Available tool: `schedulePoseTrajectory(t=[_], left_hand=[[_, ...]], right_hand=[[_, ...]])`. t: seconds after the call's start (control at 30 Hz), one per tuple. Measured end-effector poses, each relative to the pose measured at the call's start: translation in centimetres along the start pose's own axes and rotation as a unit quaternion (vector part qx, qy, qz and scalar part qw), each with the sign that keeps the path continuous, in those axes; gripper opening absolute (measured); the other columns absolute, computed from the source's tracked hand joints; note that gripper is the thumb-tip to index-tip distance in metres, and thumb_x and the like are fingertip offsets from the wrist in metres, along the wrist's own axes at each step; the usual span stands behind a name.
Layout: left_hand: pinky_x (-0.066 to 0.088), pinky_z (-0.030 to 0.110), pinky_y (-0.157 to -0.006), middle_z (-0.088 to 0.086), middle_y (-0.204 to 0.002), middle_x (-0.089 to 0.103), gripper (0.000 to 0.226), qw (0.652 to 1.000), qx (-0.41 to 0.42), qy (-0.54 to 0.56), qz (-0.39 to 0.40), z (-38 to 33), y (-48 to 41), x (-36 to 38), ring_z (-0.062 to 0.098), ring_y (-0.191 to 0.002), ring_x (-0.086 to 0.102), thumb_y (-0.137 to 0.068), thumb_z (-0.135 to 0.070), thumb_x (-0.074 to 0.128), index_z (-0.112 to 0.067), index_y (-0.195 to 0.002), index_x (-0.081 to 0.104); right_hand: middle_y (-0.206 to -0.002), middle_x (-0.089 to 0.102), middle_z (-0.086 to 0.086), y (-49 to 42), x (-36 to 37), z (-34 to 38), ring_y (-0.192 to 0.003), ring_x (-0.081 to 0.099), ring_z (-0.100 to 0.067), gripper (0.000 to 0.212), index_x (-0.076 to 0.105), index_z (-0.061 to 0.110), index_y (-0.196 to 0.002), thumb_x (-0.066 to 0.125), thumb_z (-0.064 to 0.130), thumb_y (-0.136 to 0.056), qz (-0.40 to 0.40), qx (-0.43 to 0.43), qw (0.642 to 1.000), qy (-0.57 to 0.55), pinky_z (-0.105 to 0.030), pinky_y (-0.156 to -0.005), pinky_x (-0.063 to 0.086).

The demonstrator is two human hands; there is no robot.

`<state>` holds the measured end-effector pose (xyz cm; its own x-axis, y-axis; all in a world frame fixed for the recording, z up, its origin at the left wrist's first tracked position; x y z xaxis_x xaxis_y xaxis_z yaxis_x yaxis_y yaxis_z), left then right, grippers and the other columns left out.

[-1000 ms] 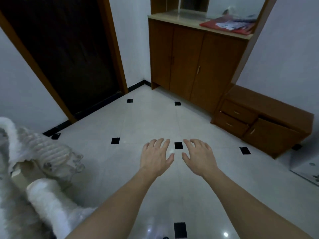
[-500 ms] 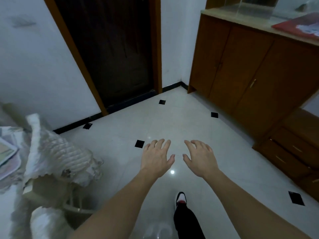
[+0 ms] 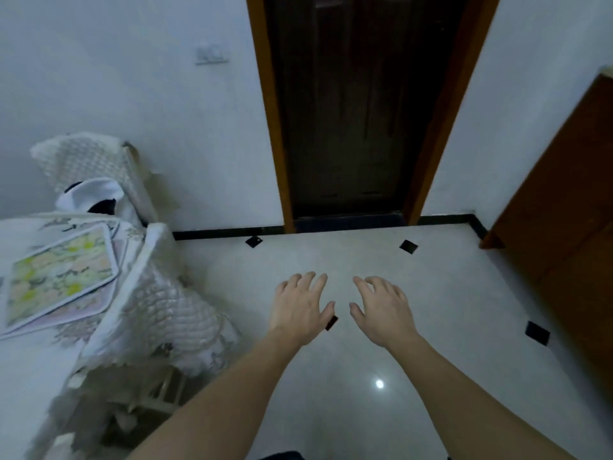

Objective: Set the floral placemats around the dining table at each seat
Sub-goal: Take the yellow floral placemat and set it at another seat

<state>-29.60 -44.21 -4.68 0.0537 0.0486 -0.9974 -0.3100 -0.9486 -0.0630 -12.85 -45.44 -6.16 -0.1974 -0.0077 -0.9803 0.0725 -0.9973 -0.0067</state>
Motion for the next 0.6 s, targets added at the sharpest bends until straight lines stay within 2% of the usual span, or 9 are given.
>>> schedulePoseTrajectory(t=[0.23, 0.6], left_hand=[[0.042, 0.042, -0.101, 0.001, -0.145, 0.048, 0.061, 0.996, -0.088, -0.004, 0.008, 5.9, -4.2, 0.8, 0.024, -0.128, 0.046, -0.093, -0.058, 0.033, -0.025, -0.144, 0.036], [0.039, 0.042, -0.106, 0.002, -0.15, 0.042, 0.062, 0.988, -0.156, 0.012, -0.007, 20.1, -15.4, 2.6, 0.024, -0.133, 0.041, -0.095, -0.059, 0.031, -0.025, -0.147, 0.03]], right_hand=[[-0.143, 0.046, -0.003, -8.9, 2.3, 3.4, -0.133, 0.039, -0.022, 0.054, 0.036, 0.026, -0.145, 0.041, 0.046, -0.095, 0.038, -0.088, 0.995, 0.0, -0.041, -0.111, 0.03], [-0.145, 0.043, -0.001, -26.6, 5.5, 12.0, -0.134, 0.037, -0.02, 0.056, 0.032, 0.028, -0.147, 0.039, 0.048, -0.096, 0.052, -0.149, 0.987, 0.017, -0.04, -0.113, 0.028]])
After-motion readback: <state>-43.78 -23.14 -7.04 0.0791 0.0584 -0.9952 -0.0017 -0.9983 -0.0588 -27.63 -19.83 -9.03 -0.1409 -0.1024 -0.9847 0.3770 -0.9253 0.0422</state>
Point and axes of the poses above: each hand's wrist, its own y-axis away from the middle knuckle, its own x-axis out of the palm, z = x × y, the point moved 5 cm from there along -y, towards the middle knuckle
